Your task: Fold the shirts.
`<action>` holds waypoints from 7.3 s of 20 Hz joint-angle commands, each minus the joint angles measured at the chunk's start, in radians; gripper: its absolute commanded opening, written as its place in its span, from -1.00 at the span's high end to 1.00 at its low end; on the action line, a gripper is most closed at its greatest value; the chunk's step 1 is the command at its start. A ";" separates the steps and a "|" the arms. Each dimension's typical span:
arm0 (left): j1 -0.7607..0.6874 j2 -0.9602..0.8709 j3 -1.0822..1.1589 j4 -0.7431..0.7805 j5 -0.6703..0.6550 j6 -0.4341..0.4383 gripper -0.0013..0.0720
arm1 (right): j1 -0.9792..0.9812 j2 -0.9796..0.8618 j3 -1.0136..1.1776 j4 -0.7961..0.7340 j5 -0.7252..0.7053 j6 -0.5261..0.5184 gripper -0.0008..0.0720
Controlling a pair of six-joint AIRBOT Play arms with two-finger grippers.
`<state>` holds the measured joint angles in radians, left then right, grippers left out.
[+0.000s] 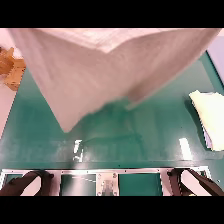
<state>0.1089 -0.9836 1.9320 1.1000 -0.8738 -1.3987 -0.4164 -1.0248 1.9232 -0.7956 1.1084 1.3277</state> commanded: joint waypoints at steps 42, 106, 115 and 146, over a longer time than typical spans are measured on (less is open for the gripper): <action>-0.247 -0.294 -1.376 -0.344 0.190 -0.145 -0.05 | 0.041 -0.880 -0.034 -0.216 0.229 0.101 0.95; -0.056 -0.204 -1.370 -0.050 -0.331 -0.084 0.90 | 0.742 -0.193 -0.885 -0.646 0.079 -0.018 0.97; 0.110 -0.204 -1.295 -0.084 -0.462 -0.042 0.85 | -0.169 -0.118 -1.069 0.071 0.162 -0.190 0.96; 0.148 -0.104 -0.355 -0.386 -0.552 -0.076 0.90 | -0.221 0.002 -0.843 1.004 0.303 -0.388 0.96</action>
<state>0.2550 -1.1145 1.2015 0.7704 -1.3663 -1.4349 -0.6247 -1.0531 0.9470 -0.1513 1.3571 0.9676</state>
